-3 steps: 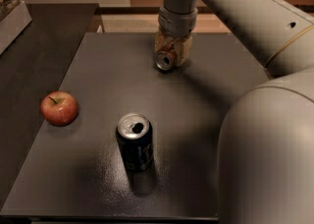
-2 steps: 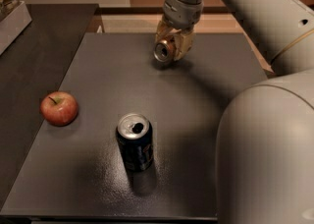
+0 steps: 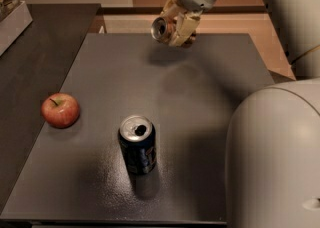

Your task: Place orange can upright

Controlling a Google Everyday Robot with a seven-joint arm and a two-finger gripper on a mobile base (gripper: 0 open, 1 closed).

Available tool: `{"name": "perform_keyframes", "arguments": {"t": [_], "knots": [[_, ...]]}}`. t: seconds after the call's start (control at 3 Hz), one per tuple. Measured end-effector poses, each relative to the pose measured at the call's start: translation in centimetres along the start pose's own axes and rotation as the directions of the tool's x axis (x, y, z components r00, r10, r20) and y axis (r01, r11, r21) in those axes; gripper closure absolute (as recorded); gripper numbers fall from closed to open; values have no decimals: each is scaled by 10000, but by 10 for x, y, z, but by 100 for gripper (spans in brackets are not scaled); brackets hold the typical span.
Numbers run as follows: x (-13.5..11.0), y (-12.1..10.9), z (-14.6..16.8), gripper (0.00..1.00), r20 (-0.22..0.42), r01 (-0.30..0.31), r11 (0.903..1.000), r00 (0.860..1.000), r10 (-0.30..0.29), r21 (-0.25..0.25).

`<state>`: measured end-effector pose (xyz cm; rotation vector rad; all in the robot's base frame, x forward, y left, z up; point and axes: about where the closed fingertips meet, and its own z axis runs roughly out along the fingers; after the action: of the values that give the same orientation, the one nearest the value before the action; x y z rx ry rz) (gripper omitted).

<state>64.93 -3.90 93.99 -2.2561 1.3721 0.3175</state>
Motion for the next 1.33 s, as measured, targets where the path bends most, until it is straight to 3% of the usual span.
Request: {"name": "perform_keyframes", "arguments": {"t": [0.33, 0.67, 1.0, 1.33], "knots": [[-19, 3, -14, 100, 1590, -1401, 9893, 9784, 1321, 404], [-31, 12, -17, 100, 3117, -2504, 9678, 9218, 2304, 251], [-40, 21, -17, 100, 4342, -3164, 9486, 8528, 2902, -126], [-44, 27, -10, 100, 5117, -3444, 9371, 7959, 3236, -569]]}}
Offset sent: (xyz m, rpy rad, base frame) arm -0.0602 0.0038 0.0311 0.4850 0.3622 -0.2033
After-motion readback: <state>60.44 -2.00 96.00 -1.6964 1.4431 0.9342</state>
